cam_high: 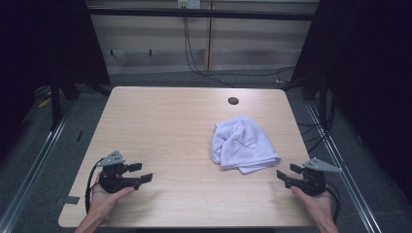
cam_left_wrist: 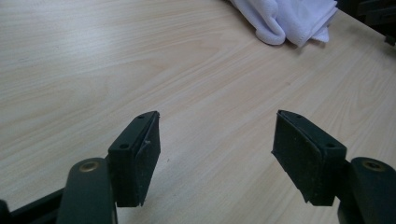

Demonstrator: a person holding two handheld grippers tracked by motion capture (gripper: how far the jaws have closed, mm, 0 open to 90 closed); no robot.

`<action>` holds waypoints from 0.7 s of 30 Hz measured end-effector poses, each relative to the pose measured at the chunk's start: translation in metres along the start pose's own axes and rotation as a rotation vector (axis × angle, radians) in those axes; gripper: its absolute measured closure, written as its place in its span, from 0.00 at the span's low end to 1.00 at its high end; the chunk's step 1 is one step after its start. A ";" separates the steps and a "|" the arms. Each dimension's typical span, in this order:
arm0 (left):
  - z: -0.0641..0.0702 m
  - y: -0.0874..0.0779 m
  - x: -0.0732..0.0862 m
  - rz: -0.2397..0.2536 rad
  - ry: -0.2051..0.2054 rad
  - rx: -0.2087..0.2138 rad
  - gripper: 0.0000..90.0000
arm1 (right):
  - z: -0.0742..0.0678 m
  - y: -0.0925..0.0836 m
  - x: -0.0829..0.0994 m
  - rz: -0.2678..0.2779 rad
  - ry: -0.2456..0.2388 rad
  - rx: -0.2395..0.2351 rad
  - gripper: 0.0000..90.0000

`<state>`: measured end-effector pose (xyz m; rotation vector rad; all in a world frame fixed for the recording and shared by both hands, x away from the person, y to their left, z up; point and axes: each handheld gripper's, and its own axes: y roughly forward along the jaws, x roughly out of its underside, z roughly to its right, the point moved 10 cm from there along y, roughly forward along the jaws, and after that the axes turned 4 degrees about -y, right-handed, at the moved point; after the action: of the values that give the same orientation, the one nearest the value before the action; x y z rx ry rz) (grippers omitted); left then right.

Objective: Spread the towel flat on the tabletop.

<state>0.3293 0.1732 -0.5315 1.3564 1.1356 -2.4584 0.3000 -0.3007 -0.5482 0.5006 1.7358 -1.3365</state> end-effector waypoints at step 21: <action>0.014 0.005 0.001 -0.020 0.050 0.055 0.39 | -0.020 0.062 -0.081 0.050 -0.050 -0.189 0.36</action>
<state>0.3215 0.1609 -0.5310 1.4357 1.1056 -2.5008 0.3825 -0.2457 -0.5160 0.3970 1.7758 -1.1272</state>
